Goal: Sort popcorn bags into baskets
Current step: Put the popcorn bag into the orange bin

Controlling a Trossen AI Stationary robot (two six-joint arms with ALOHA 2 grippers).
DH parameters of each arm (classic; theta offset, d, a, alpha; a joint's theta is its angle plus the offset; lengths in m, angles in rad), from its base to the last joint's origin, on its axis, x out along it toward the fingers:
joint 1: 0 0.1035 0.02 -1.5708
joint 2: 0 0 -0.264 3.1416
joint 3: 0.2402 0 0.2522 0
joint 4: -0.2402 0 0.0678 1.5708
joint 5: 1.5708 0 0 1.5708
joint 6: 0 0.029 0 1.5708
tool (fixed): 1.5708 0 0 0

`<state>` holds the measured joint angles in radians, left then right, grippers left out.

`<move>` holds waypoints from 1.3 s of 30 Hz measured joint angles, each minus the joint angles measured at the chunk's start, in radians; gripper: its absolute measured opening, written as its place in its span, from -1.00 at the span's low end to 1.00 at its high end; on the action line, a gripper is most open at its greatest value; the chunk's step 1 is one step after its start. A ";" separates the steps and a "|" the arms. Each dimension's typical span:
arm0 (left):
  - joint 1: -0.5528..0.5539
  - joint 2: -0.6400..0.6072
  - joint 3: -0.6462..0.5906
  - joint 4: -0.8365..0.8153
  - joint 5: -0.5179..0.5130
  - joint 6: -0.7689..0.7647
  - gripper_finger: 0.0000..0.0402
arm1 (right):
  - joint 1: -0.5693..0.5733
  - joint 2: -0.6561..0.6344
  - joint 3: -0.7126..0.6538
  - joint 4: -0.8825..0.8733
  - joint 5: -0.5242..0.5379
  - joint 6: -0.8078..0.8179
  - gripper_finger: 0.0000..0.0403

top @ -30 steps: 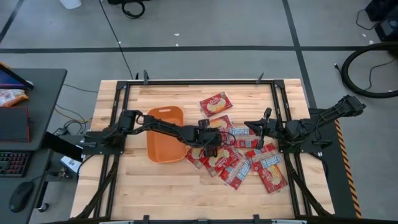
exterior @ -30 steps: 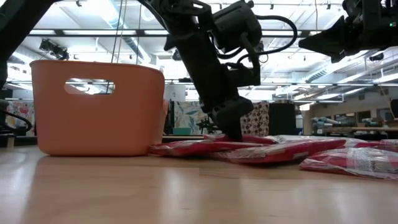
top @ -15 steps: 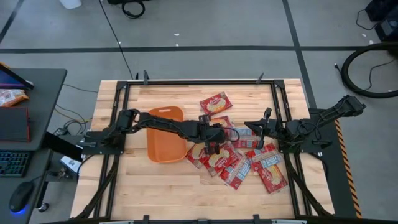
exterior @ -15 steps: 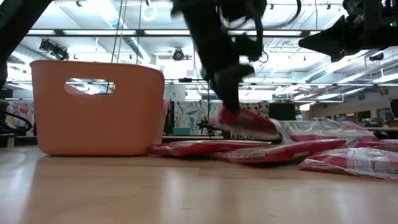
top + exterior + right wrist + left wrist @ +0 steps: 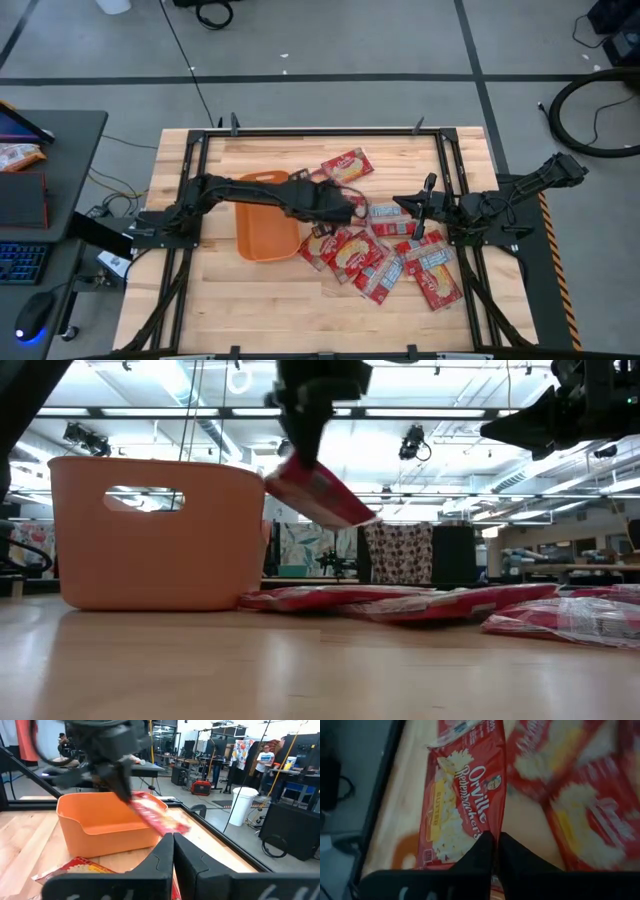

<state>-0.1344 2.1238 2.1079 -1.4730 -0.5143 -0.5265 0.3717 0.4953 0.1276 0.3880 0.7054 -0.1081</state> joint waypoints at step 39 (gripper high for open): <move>-0.056 -0.411 -0.549 -0.016 0.229 -0.844 -0.90 | -0.108 -0.011 0.000 0.166 -0.056 -0.260 -0.92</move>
<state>-0.1904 1.7128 1.5585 -1.4894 -0.2855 -1.3705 0.2637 0.4839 0.1276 0.5542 0.6490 -0.3683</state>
